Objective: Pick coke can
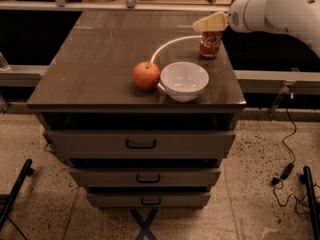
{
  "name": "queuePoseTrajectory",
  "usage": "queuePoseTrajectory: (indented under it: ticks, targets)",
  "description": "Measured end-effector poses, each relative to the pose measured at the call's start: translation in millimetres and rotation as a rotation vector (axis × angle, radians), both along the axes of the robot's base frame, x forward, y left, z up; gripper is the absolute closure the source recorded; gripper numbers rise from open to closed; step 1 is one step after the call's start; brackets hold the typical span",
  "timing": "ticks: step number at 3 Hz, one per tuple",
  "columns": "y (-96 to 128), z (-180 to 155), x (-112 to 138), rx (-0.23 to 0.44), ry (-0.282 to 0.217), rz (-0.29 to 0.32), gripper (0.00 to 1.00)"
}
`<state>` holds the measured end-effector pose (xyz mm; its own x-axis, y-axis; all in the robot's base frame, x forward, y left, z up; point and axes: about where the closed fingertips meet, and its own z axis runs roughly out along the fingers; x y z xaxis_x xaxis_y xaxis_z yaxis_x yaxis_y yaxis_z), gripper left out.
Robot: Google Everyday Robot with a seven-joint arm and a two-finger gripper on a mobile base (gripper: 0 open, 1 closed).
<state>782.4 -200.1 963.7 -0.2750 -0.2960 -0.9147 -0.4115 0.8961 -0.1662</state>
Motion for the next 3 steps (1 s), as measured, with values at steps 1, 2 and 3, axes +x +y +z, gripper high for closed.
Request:
queuePoseTrajectory:
  ticks: [1, 2, 3]
  targets:
    - [-5.2, -8.6, 13.8, -0.002, 0.009, 0.010, 0.00]
    - [-9.0, -21.9, 22.9, -0.003, 0.041, 0.001, 0.00]
    - [-16.6, -33.7, 26.2, 0.015, 0.069, -0.026, 0.00]
